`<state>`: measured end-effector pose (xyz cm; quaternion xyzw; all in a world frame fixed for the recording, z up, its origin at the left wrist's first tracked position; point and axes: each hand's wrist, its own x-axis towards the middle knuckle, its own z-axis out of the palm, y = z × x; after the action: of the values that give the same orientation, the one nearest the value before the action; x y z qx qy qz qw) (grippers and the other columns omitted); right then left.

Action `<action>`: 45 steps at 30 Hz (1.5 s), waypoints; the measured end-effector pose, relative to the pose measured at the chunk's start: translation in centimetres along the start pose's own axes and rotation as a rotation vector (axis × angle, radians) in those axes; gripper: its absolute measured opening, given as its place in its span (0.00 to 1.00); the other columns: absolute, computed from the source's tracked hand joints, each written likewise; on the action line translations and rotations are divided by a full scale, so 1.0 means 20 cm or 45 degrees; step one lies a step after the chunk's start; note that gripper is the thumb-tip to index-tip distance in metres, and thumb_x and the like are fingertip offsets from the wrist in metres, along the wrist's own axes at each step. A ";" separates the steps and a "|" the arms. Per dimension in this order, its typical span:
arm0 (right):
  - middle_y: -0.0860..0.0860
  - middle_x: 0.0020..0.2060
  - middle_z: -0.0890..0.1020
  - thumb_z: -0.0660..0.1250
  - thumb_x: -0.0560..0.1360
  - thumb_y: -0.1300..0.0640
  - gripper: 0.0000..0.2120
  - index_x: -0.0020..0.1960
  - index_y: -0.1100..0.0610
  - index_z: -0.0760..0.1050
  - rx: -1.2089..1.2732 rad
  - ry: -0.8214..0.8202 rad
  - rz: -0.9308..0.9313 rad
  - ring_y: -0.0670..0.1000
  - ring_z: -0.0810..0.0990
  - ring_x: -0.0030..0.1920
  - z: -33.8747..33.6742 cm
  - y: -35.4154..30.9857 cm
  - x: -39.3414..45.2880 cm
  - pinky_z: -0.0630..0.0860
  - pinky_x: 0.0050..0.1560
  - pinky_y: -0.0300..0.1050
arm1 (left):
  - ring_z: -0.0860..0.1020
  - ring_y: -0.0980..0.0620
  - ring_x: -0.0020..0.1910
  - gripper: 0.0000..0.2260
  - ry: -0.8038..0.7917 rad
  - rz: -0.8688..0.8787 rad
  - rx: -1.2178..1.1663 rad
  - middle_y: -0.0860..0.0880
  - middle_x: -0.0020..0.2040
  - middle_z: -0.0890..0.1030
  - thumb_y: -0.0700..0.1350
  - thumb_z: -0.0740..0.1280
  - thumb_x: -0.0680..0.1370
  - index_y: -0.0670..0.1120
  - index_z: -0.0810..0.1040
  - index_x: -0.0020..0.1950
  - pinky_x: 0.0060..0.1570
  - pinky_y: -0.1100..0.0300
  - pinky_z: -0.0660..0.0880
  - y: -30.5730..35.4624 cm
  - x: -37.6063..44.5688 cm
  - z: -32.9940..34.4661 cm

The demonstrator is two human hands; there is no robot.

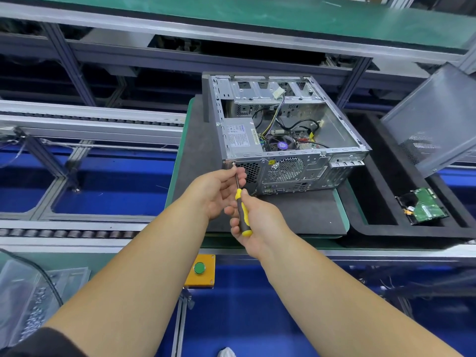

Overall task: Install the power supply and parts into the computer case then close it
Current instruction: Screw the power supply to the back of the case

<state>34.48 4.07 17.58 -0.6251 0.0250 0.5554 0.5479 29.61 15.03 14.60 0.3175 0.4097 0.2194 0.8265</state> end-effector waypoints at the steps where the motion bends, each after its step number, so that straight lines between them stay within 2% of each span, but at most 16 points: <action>1: 0.51 0.25 0.79 0.60 0.82 0.46 0.18 0.44 0.58 0.78 -0.003 0.005 0.010 0.46 0.71 0.25 0.01 0.00 0.00 0.70 0.26 0.37 | 0.81 0.59 0.34 0.07 -0.009 -0.010 0.014 0.51 0.38 0.84 0.44 0.66 0.79 0.44 0.83 0.47 0.26 0.65 0.74 0.00 0.00 0.00; 3: 0.51 0.23 0.78 0.57 0.83 0.45 0.21 0.43 0.59 0.78 0.009 -0.009 0.037 0.46 0.71 0.24 0.01 -0.01 0.00 0.70 0.25 0.36 | 0.80 0.58 0.30 0.06 -0.003 -0.026 -0.001 0.50 0.38 0.84 0.43 0.67 0.79 0.44 0.83 0.47 0.20 0.67 0.69 0.00 -0.01 -0.01; 5: 0.52 0.25 0.77 0.58 0.82 0.44 0.21 0.43 0.59 0.78 0.052 -0.045 0.060 0.46 0.70 0.24 0.01 -0.01 -0.01 0.69 0.24 0.36 | 0.78 0.58 0.29 0.05 0.009 -0.037 -0.022 0.51 0.36 0.83 0.43 0.68 0.78 0.43 0.83 0.46 0.20 0.67 0.67 0.00 -0.01 -0.01; 8: 0.53 0.29 0.74 0.68 0.78 0.47 0.14 0.43 0.58 0.78 0.086 -0.049 0.023 0.46 0.70 0.25 0.01 -0.01 -0.01 0.68 0.24 0.36 | 0.80 0.60 0.32 0.04 0.020 -0.010 -0.026 0.52 0.35 0.84 0.42 0.69 0.77 0.44 0.83 0.45 0.30 0.66 0.75 0.00 0.01 0.00; 10: 0.52 0.30 0.76 0.70 0.77 0.51 0.11 0.44 0.59 0.78 0.067 -0.028 0.002 0.45 0.71 0.25 0.01 -0.01 0.00 0.70 0.24 0.35 | 0.80 0.60 0.32 0.03 0.030 0.006 -0.018 0.52 0.34 0.83 0.43 0.70 0.77 0.44 0.82 0.45 0.35 0.67 0.76 -0.01 0.02 0.00; 15: 0.51 0.28 0.79 0.60 0.82 0.44 0.19 0.44 0.58 0.80 -0.043 0.024 0.008 0.47 0.71 0.26 0.01 -0.01 0.01 0.69 0.26 0.37 | 0.81 0.57 0.32 0.08 0.000 -0.018 -0.020 0.50 0.35 0.83 0.45 0.69 0.78 0.43 0.83 0.42 0.33 0.63 0.76 0.00 0.02 -0.01; 18: 0.51 0.26 0.77 0.56 0.83 0.43 0.24 0.52 0.61 0.81 -0.024 -0.008 0.054 0.46 0.70 0.24 0.01 -0.01 0.02 0.68 0.24 0.36 | 0.81 0.58 0.32 0.08 -0.054 -0.036 -0.026 0.49 0.36 0.84 0.43 0.66 0.79 0.42 0.82 0.45 0.21 0.67 0.70 0.01 0.00 -0.01; 19: 0.51 0.26 0.77 0.57 0.82 0.42 0.24 0.53 0.61 0.81 0.007 -0.031 0.068 0.46 0.69 0.23 0.01 -0.02 0.02 0.67 0.24 0.36 | 0.81 0.58 0.32 0.07 -0.045 -0.031 -0.020 0.50 0.35 0.84 0.42 0.66 0.79 0.42 0.82 0.45 0.20 0.67 0.69 0.01 0.00 0.00; 21: 0.52 0.27 0.75 0.63 0.79 0.41 0.20 0.48 0.58 0.80 0.058 -0.058 0.073 0.46 0.69 0.23 0.01 -0.02 0.01 0.66 0.23 0.36 | 0.80 0.59 0.32 0.07 -0.012 -0.016 -0.002 0.51 0.35 0.83 0.43 0.67 0.79 0.43 0.82 0.44 0.26 0.67 0.74 0.01 0.00 0.01; 24: 0.52 0.30 0.74 0.70 0.76 0.46 0.14 0.43 0.57 0.77 0.018 -0.018 0.008 0.46 0.71 0.25 0.01 -0.01 0.01 0.68 0.23 0.36 | 0.81 0.61 0.31 0.05 0.022 0.009 -0.005 0.53 0.33 0.83 0.42 0.69 0.77 0.44 0.82 0.42 0.30 0.69 0.76 0.00 0.01 0.01; 28: 0.51 0.30 0.77 0.62 0.81 0.44 0.18 0.44 0.58 0.78 -0.073 0.019 -0.027 0.47 0.72 0.27 0.01 -0.01 0.01 0.70 0.26 0.37 | 0.78 0.59 0.29 0.05 0.058 0.014 0.016 0.51 0.32 0.82 0.45 0.72 0.75 0.44 0.82 0.42 0.28 0.67 0.75 -0.01 0.02 0.01; 31: 0.51 0.29 0.77 0.58 0.83 0.44 0.22 0.42 0.58 0.79 -0.075 0.046 0.005 0.46 0.70 0.26 0.01 -0.03 0.01 0.68 0.26 0.37 | 0.81 0.57 0.34 0.07 0.033 0.013 0.014 0.51 0.36 0.84 0.46 0.69 0.77 0.44 0.83 0.45 0.30 0.64 0.76 -0.01 0.02 0.00; 33: 0.51 0.27 0.75 0.57 0.83 0.45 0.23 0.41 0.59 0.79 0.007 -0.005 0.044 0.46 0.69 0.24 0.00 -0.04 0.01 0.66 0.25 0.36 | 0.82 0.56 0.38 0.08 -0.012 0.010 0.002 0.50 0.39 0.85 0.44 0.66 0.79 0.43 0.83 0.46 0.27 0.65 0.75 0.00 0.02 -0.01; 36: 0.52 0.28 0.74 0.64 0.80 0.44 0.19 0.45 0.59 0.78 0.081 -0.044 0.041 0.46 0.69 0.23 -0.01 -0.04 0.01 0.66 0.22 0.36 | 0.82 0.58 0.36 0.08 -0.013 0.027 -0.002 0.51 0.39 0.85 0.42 0.65 0.80 0.43 0.83 0.46 0.30 0.67 0.77 0.00 0.02 -0.01; 39: 0.51 0.29 0.74 0.71 0.76 0.48 0.13 0.44 0.58 0.77 0.004 -0.019 -0.022 0.45 0.70 0.24 -0.02 -0.03 0.01 0.68 0.24 0.35 | 0.82 0.60 0.33 0.06 0.015 0.055 -0.024 0.52 0.35 0.84 0.41 0.66 0.79 0.44 0.82 0.45 0.33 0.69 0.77 0.00 0.02 0.00; 45: 0.50 0.26 0.77 0.59 0.82 0.44 0.22 0.47 0.60 0.82 -0.074 0.017 0.030 0.46 0.71 0.23 -0.02 -0.04 0.02 0.69 0.25 0.37 | 0.78 0.58 0.29 0.05 0.093 0.048 -0.028 0.51 0.34 0.82 0.44 0.71 0.76 0.44 0.81 0.43 0.29 0.66 0.73 -0.02 0.03 0.02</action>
<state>35.41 4.44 17.71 -0.6442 0.0198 0.5579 0.5228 30.32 15.00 14.13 0.3079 0.4311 0.2508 0.8102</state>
